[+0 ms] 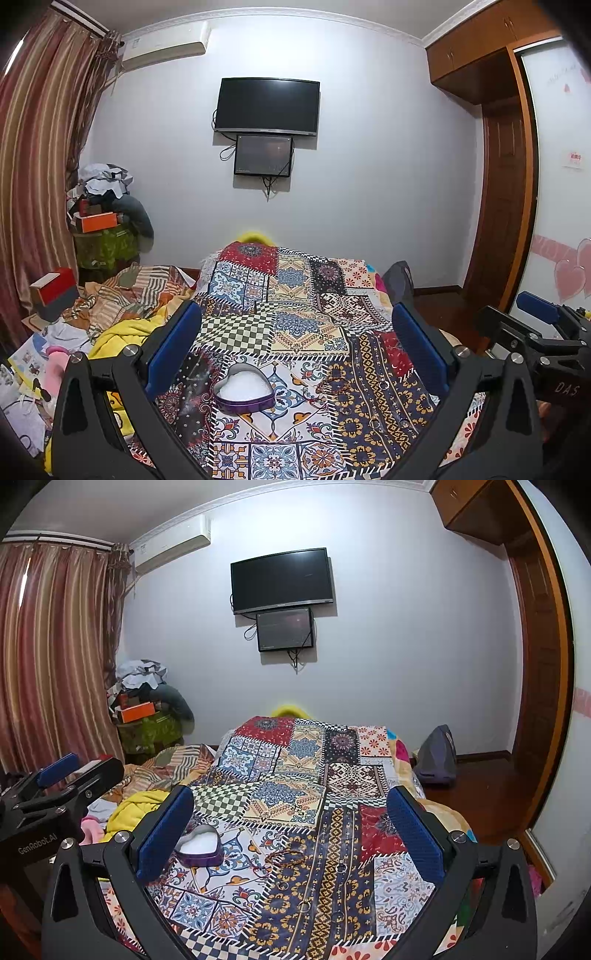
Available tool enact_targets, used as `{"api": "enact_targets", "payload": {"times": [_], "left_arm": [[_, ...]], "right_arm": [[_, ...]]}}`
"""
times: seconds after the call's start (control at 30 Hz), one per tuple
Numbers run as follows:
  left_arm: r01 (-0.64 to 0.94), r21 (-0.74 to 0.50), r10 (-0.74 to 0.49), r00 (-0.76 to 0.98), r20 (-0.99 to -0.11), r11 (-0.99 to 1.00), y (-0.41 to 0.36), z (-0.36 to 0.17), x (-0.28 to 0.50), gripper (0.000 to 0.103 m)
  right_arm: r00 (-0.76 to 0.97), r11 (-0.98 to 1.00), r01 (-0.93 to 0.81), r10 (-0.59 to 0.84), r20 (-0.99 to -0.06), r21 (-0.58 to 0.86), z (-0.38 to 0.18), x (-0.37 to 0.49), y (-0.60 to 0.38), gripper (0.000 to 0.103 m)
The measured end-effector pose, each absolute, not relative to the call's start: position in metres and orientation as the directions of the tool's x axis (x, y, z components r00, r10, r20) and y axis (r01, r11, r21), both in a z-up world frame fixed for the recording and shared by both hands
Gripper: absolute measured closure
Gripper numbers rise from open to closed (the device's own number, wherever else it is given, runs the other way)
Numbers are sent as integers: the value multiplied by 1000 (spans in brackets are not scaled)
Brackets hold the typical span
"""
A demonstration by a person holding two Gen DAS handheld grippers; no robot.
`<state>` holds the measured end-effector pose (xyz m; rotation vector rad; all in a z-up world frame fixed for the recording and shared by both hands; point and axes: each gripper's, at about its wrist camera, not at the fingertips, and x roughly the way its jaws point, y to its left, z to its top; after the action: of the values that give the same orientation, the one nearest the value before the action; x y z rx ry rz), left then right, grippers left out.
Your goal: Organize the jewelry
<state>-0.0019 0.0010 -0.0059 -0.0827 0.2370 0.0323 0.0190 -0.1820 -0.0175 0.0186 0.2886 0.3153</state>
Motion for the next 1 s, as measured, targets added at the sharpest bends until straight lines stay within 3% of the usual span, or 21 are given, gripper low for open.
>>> {"api": "enact_targets", "payload": {"times": [1.0], "left_arm": [[-46,-78,26,972,-235,996,2,-7,-4,0]], "right_arm": [[909,951,-303,309,-281,65,-17,17,-180,0]]}}
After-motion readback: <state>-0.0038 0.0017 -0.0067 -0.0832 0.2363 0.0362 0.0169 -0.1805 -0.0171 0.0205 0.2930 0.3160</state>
